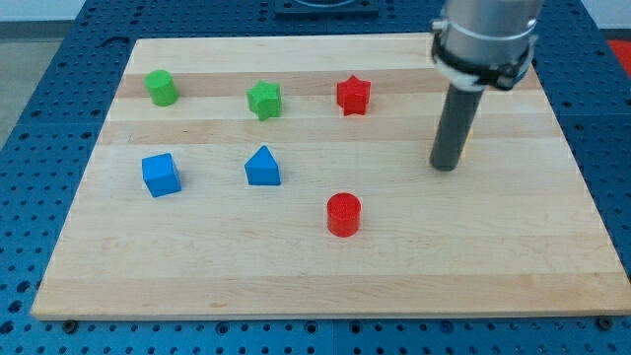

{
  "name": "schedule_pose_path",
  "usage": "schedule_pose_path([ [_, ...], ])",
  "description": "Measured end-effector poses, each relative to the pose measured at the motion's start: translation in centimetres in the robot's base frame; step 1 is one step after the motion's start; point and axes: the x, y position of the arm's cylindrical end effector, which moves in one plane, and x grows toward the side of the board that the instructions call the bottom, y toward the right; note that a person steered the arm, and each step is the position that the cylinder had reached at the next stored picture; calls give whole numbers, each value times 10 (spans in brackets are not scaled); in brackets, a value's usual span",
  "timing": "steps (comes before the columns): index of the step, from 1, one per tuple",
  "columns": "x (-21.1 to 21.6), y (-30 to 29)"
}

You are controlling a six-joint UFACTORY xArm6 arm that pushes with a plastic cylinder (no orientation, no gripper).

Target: Move the yellow hexagon diagonally to the top right to the red circle

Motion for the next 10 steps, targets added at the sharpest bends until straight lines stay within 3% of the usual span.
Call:
schedule_pose_path([
  [2, -80, 66],
  [5, -67, 16],
  [8, -83, 42],
  [9, -68, 3],
  [10, -81, -17],
])
